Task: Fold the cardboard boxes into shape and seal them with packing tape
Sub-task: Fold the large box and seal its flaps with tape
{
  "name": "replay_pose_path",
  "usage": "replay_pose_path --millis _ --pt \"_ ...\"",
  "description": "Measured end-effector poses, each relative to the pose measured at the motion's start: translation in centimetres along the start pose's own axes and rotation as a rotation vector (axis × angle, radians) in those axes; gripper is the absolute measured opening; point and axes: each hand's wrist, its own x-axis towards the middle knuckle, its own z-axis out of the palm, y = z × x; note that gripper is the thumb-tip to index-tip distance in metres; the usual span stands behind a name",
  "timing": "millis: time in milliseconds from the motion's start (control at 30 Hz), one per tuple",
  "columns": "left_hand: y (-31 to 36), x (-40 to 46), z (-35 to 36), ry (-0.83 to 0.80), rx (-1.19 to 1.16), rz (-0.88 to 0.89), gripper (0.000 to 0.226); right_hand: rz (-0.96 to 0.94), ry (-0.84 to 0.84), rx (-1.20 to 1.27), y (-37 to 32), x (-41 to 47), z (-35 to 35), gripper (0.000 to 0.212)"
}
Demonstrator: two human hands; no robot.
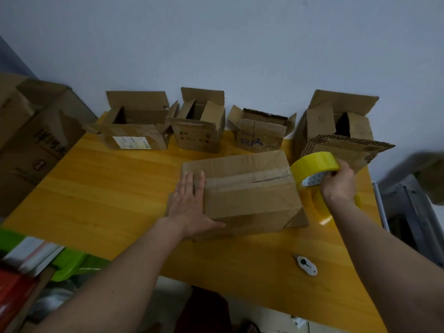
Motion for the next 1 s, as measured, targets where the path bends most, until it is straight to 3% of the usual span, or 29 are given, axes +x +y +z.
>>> replay_pose_path --millis 133,367,500,667,767,867,1000 --pt "-0.5 0.0 0.0 -0.004 -0.039 0.01 0.143 0.075 -0.097 0.095 0.5 0.0 0.7 0.032" --pt "-3.6 0.5 -1.2 -0.082 0.029 0.055 0.144 0.032 -0.304 0.164 2.5 -3.5 1.1 0.046" --pt "0.2 0.3 -0.8 -0.136 -0.029 0.155 0.145 0.064 -0.41 0.243 2.5 -7.0 1.7 0.038" --pt "5.7 -0.4 0.7 -0.077 0.013 0.231 0.144 0.042 -0.578 0.277 2.0 -9.7 1.9 0.033" --pt "7.1 -1.1 0.8 -0.078 0.024 0.228 0.142 0.028 -0.719 0.309 2.2 -9.7 0.6 0.038" --pt "7.6 -1.5 0.8 -0.076 -0.011 0.237 0.125 0.002 -0.851 0.364 2.3 -9.4 -1.0 0.045" --pt "7.1 -2.1 0.8 -0.148 -0.012 0.357 0.107 -0.009 -1.207 0.39 2.9 -8.8 -3.4 0.064"
